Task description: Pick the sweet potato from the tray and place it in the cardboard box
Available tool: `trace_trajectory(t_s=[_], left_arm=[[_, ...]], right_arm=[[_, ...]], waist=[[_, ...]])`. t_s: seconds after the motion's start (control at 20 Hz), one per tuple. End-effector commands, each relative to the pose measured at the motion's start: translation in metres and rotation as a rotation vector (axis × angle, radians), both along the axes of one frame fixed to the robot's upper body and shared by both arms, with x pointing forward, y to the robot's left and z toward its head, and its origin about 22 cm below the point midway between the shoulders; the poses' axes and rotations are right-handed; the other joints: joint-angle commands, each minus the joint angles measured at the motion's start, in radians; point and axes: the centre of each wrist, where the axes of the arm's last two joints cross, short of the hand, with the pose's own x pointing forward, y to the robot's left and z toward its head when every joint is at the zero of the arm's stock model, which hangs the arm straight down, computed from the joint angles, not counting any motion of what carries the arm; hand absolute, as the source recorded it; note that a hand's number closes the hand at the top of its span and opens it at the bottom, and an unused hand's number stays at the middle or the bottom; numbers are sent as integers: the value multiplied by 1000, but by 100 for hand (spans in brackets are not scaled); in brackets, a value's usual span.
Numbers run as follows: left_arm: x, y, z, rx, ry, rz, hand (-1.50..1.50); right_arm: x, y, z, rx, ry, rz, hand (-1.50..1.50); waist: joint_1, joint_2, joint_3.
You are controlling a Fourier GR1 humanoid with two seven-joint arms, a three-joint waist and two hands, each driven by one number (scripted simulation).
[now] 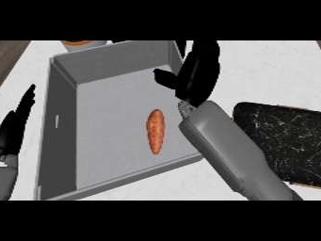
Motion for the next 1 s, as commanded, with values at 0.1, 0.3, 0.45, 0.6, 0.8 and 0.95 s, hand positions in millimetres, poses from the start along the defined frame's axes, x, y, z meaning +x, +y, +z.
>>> trace_trajectory(t_s=[0.1, 0.3, 0.45, 0.6, 0.8, 0.95], left_arm=[[-15, 4, -7, -2, 8, 31, 0], [-14, 17, 11, -8, 18, 73, 0], [-18, 22, 1, 2, 23, 93, 0], [-27, 18, -9, -4, 21, 124, 0], [-36, 36, -8, 0, 10, 129, 0], [-34, 29, 2, -1, 19, 116, 0]], right_arm=[[-16, 5, 8, 276, -67, -58, -150], [-45, -15, -9, 279, -79, -91, -150], [-77, -19, -23, 289, -65, -94, -150], [-108, -35, -19, 277, -52, -129, -150], [-166, -53, -22, 278, -53, -140, -150], [-209, -54, -29, 269, 12, -124, -150]], waist=[[-40, -16, 0], [-86, -28, 1], [-93, -25, 0], [-119, -32, -1], [-122, -27, -1], [-105, -21, 0]])
